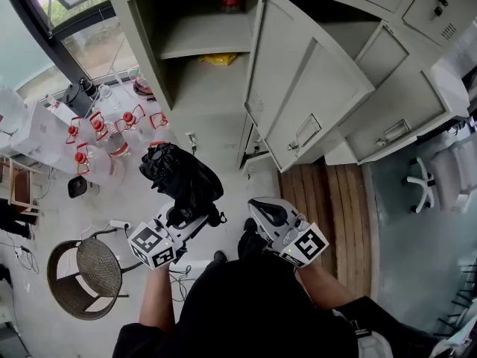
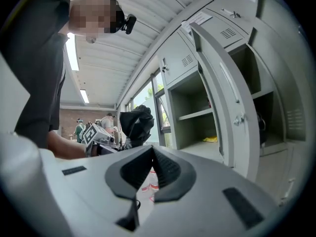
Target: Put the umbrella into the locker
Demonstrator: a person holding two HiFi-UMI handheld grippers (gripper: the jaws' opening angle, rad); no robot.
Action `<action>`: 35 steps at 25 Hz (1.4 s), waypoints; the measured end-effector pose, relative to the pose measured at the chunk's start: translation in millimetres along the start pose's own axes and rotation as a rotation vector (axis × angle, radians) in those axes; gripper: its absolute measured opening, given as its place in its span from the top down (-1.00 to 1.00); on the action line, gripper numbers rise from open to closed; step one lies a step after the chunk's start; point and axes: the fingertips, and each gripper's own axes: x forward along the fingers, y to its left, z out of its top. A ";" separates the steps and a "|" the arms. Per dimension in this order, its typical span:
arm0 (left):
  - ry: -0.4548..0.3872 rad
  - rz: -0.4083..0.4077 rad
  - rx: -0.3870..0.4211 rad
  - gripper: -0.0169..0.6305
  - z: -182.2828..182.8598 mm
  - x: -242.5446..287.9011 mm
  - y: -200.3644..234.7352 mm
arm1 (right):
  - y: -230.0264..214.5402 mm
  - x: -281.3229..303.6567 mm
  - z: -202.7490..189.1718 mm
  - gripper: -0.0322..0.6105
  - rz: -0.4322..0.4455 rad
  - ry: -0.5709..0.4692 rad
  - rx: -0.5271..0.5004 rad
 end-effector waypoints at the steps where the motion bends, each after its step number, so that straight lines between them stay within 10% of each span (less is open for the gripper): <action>1: -0.003 0.009 -0.006 0.29 4.1 6.0 4.0 | -7.8 3.0 2.9 0.86 0.010 -0.004 -0.002; 18: 0.038 0.061 -0.044 0.29 52.5 75.1 53.9 | -71.4 38.0 25.3 0.86 0.102 -0.086 0.039; 35: 0.201 -0.119 -0.175 0.29 60.4 114.2 147.0 | -61.1 91.2 16.9 0.86 -0.011 -0.019 -0.076</action>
